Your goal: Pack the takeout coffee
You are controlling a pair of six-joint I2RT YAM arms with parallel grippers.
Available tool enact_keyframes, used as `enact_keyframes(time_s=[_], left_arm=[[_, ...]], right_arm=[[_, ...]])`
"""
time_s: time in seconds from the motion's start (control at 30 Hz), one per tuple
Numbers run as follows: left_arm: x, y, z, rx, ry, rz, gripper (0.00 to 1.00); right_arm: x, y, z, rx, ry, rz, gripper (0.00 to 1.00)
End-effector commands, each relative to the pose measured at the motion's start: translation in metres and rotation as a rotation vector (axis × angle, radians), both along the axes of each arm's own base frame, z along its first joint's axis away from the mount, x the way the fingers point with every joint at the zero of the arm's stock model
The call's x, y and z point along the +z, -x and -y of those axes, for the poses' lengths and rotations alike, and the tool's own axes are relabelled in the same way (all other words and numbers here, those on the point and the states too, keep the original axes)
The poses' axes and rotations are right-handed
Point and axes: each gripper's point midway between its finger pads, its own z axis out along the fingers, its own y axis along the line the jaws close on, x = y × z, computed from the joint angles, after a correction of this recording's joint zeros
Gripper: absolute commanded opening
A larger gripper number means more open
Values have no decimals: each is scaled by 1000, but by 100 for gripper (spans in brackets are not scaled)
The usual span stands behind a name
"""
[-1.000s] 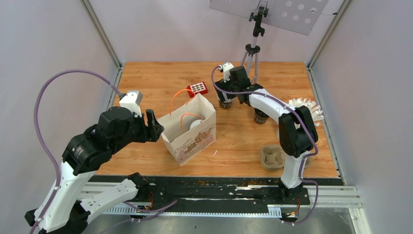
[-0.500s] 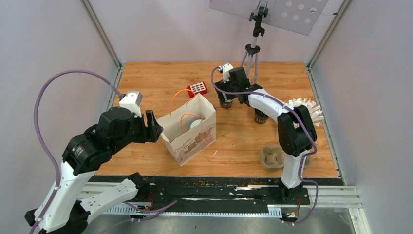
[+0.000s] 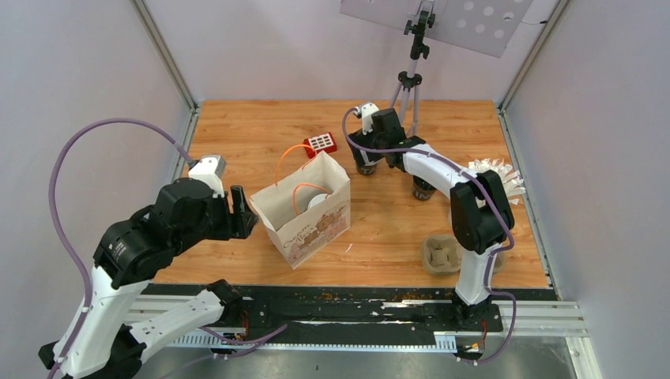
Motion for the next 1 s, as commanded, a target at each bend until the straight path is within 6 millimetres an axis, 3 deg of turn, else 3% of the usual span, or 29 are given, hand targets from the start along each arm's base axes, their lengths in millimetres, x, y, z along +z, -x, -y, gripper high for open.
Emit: enact_keyframes(time_s=[0.0,0.37,0.5,0.73,0.97], left_arm=[[-1,5,2,4,36,-17,73],[-2,4,2,-6,27,-10,73],[-1,3,3,-9,25,-7,73],[-1,3,2,-11,20,-4,73],[-2,2,3,-13,18,-4,73]], right_arm=[[26,-3,-6,-5,-34,33,87],[40,-5,-9,-2,-53,52,91],[41,-5,-10,2,-55,53,100],[37,-5,-8,-3,-44,51,94],[34,-4,-9,7,-43,53,81]])
